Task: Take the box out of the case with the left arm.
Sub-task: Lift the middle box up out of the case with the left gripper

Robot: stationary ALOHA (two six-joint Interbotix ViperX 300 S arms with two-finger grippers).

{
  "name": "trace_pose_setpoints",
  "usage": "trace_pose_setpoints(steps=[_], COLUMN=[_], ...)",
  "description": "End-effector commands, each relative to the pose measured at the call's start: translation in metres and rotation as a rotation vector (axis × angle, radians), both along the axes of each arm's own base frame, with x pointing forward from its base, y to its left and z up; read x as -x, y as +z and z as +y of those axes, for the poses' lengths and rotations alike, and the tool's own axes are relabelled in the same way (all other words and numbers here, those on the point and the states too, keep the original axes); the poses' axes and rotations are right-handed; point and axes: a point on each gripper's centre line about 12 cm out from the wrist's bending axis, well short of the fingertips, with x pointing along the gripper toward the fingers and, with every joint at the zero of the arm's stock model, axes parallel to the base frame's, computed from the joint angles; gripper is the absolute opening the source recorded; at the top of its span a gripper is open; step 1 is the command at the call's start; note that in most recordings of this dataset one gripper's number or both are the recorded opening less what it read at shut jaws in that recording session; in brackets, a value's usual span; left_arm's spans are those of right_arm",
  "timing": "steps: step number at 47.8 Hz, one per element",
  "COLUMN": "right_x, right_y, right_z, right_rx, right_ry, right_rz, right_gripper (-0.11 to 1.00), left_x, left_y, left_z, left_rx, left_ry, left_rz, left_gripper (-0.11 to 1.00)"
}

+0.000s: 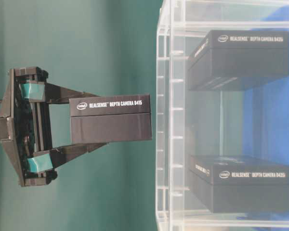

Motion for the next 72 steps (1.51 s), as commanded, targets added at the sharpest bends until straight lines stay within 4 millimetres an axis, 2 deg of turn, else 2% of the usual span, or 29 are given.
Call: trace_pose_setpoints(steps=[1, 33, 41, 57, 72], right_x=[-0.001, -0.001, -0.001, -0.001, -0.001], right_y=[0.005, 0.005, 0.005, 0.005, 0.005], right_z=[0.000, 0.000, 0.000, -0.001, -0.001], right_rx=[0.002, 0.002, 0.002, 0.005, 0.007], right_ry=[-0.002, -0.002, -0.002, -0.001, 0.000], right_rz=[-0.014, -0.014, -0.014, -0.014, -0.013], right_gripper=[0.03, 0.03, 0.03, 0.03, 0.03], left_x=[0.012, 0.013, 0.013, 0.010, 0.004], left_y=[0.036, 0.037, 0.041, 0.044, 0.044], left_z=[-0.002, -0.002, -0.008, -0.039, -0.086], left_rx=[-0.020, -0.020, -0.021, -0.001, 0.024], left_ry=[0.000, 0.000, -0.007, -0.009, -0.013], left_rz=[-0.087, -0.088, -0.098, -0.110, -0.114], left_gripper=[0.60, 0.60, 0.60, 0.60, 0.60])
